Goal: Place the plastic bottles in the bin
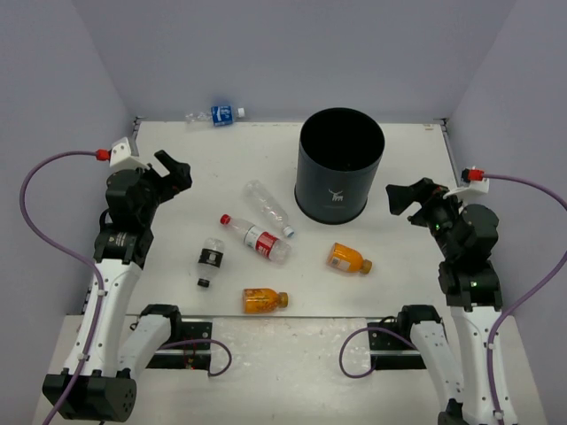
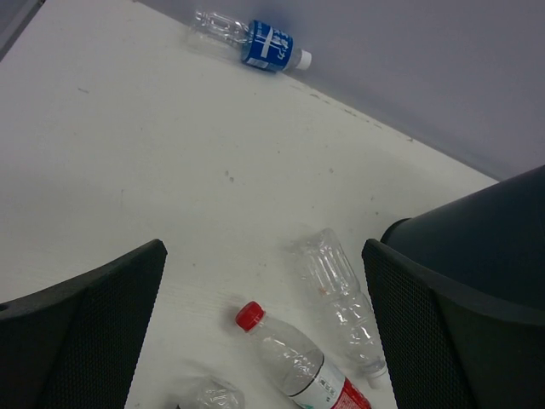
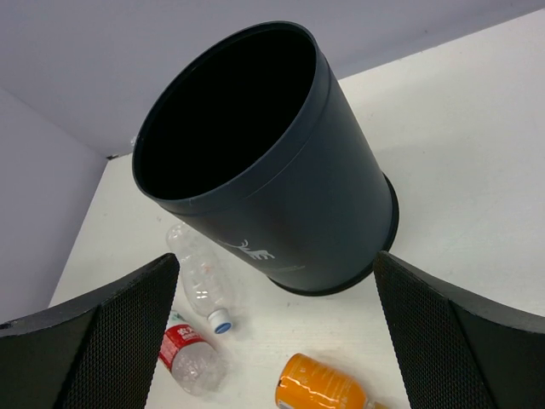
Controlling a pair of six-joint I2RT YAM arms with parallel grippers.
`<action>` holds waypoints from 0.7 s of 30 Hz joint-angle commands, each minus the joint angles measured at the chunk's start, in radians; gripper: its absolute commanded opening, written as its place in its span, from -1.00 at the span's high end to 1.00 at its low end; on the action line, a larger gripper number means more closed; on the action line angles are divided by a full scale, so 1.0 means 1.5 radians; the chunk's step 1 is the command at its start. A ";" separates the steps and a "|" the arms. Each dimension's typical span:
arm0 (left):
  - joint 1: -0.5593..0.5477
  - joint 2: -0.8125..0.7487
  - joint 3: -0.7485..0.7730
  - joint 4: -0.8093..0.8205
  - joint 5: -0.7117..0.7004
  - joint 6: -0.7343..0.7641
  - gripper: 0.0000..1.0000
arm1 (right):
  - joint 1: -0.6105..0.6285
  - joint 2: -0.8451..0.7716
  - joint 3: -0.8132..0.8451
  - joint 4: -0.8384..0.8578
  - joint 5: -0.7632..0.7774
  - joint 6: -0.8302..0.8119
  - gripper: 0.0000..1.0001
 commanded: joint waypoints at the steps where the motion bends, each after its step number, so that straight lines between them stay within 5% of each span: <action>1: 0.003 -0.002 -0.001 0.003 -0.012 -0.009 -1.00 | 0.000 -0.007 -0.010 -0.002 -0.011 -0.008 -0.97; 7: 0.002 -0.005 -0.002 -0.003 -0.011 -0.011 -1.00 | -0.001 0.051 0.006 -0.143 0.008 0.083 -0.98; 13: 0.003 -0.020 -0.044 0.020 -0.011 -0.013 -1.00 | -0.001 0.102 -0.030 -0.238 -0.085 0.121 -0.98; 21: 0.002 0.000 -0.047 0.019 -0.011 -0.013 -1.00 | -0.001 0.081 -0.138 -0.119 -0.105 0.210 -0.97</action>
